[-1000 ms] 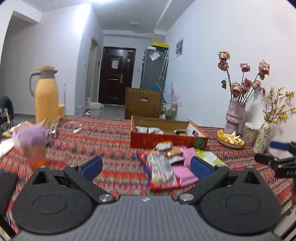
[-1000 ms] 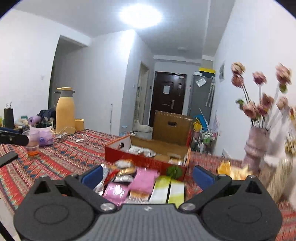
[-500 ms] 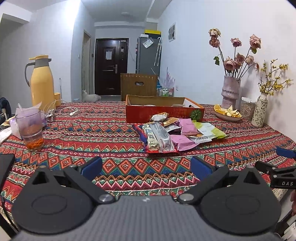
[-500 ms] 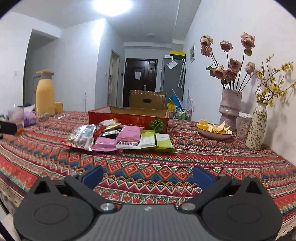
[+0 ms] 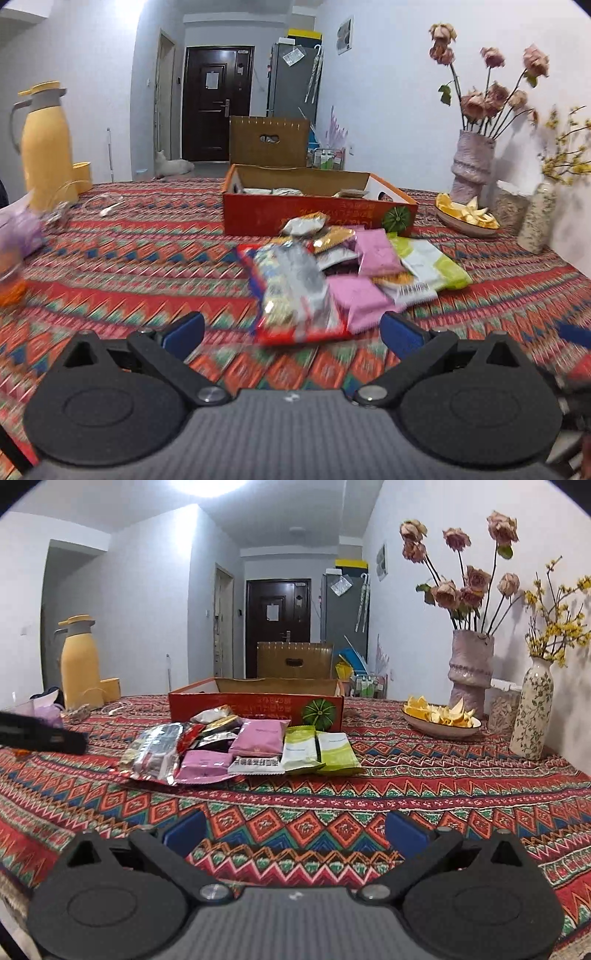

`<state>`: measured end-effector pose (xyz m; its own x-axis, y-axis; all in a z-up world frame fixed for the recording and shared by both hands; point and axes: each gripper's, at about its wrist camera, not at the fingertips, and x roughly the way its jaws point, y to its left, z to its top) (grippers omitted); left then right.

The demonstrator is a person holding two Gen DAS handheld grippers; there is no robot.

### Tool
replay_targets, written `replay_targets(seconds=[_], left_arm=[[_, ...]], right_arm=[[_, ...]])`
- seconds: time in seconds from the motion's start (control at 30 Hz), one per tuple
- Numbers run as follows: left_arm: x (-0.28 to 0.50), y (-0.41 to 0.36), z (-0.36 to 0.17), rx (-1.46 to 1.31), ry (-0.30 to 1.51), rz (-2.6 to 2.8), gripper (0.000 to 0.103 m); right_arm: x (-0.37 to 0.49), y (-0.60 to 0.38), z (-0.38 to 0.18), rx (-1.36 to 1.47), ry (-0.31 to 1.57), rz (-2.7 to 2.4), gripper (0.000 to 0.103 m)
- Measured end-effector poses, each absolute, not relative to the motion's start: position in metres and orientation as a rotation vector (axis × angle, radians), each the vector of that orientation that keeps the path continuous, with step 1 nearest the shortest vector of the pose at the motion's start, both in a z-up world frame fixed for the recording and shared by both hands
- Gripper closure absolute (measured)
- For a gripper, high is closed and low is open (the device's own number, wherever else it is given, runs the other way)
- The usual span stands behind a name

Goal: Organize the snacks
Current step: 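Grasp a long white bar packet with the left tool while the right grasps a cracker packet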

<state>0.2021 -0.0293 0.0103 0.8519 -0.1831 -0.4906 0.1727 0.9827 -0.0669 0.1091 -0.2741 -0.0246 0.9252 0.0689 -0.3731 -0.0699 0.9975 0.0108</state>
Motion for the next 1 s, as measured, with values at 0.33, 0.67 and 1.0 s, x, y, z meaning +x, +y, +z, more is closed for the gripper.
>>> replay_targets(seconds=[0.33, 0.67, 1.0], left_arm=[[0.308, -0.058, -0.025, -0.002, 0.593, -0.121, 0.010], [0.290, -0.007, -0.019, -0.145, 0.616, -0.143, 0.042], [0.288, 0.002, -0.027, -0.134, 0.653, -0.185, 0.032]], right_arm=[[0.158, -0.284, -0.019, 0.038, 0.444, 0.080, 0.008], [0.247, -0.257, -0.012, 0.037, 0.524, 0.187, 0.038], [0.311, -0.235, -0.033, 0.071, 0.641, 0.198, 0.053]])
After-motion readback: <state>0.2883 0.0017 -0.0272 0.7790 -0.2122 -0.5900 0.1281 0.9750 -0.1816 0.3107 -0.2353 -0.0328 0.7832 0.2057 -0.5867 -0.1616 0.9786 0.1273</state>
